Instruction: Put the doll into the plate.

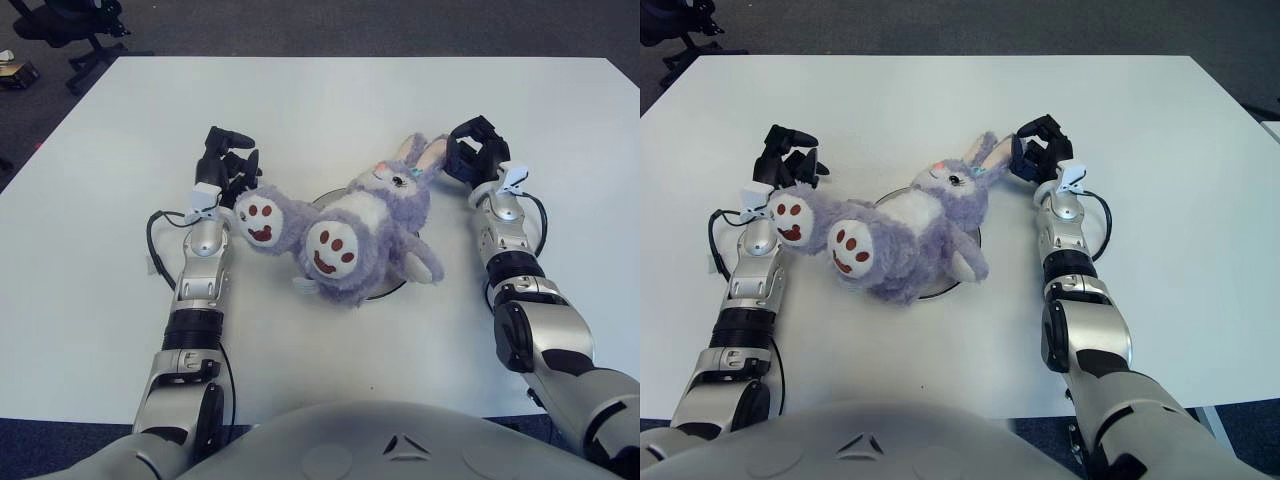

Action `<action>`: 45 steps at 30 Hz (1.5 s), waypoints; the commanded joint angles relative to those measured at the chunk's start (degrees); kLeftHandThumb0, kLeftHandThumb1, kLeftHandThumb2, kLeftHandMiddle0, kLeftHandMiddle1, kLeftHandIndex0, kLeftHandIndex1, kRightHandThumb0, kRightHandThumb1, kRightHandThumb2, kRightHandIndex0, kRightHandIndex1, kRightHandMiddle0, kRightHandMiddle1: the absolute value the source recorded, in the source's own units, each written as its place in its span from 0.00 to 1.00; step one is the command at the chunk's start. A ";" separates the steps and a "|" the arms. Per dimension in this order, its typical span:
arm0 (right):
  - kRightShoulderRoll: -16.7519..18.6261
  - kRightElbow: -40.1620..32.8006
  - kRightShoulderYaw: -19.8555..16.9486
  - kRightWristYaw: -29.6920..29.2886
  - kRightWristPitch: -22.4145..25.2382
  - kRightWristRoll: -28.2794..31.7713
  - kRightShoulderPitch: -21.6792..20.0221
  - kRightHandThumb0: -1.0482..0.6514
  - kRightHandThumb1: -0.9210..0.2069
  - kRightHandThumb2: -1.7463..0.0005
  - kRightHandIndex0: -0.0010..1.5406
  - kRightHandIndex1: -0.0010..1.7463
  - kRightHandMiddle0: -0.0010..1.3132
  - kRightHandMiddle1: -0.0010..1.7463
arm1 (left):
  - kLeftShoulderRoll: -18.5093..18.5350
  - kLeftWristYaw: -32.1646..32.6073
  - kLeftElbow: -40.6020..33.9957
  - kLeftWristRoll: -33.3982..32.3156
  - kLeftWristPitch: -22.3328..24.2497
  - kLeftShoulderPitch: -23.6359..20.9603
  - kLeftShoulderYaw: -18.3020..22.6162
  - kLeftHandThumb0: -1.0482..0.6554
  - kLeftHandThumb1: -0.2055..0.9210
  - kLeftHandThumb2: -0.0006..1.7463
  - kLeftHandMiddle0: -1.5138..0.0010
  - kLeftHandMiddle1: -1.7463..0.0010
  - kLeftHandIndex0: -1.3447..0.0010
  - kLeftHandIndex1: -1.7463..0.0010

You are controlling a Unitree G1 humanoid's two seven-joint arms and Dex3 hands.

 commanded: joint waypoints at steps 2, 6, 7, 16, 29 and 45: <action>0.32 -4.42 -0.72 0.54 -0.32 1.07 3.15 0.39 0.21 0.53 0.56 1.00 0.26 1.00 | -0.27 -0.55 0.04 -0.60 -0.78 -0.43 0.13 0.41 1.00 0.26 0.59 0.05 0.80 0.04; 0.67 -9.83 -0.72 1.33 0.94 1.59 6.23 0.40 0.17 0.56 0.60 1.00 0.24 1.00 | -0.41 -0.78 -0.06 -0.83 -0.94 -0.36 0.21 0.41 1.00 0.26 0.59 0.05 0.79 0.04; 0.73 -10.55 -0.72 1.38 1.30 1.63 6.57 0.40 0.17 0.56 0.61 1.00 0.24 1.00 | -0.42 -0.80 -0.06 -0.84 -0.96 -0.35 0.23 0.41 1.00 0.26 0.59 0.05 0.79 0.04; 2.26 -23.89 -1.07 2.88 5.37 4.59 13.84 0.40 0.14 0.58 0.63 1.00 0.23 1.00 | -0.49 -1.28 -0.86 -1.15 -0.99 0.17 0.40 0.41 1.00 0.25 0.59 0.06 0.79 0.05; 4.67 -33.46 -1.31 1.98 6.40 5.83 17.17 0.40 0.13 0.59 0.63 1.00 0.22 1.00 | 0.38 -3.84 -1.52 -3.29 -0.37 0.56 1.39 0.41 1.00 0.25 0.58 0.07 0.78 0.05; 8.36 -33.87 -0.88 2.22 -0.39 5.22 16.80 0.40 0.09 0.62 0.65 1.00 0.21 1.00 | 2.67 -8.99 -3.39 -7.52 3.53 0.18 2.85 0.41 1.00 0.25 0.58 0.07 0.79 0.05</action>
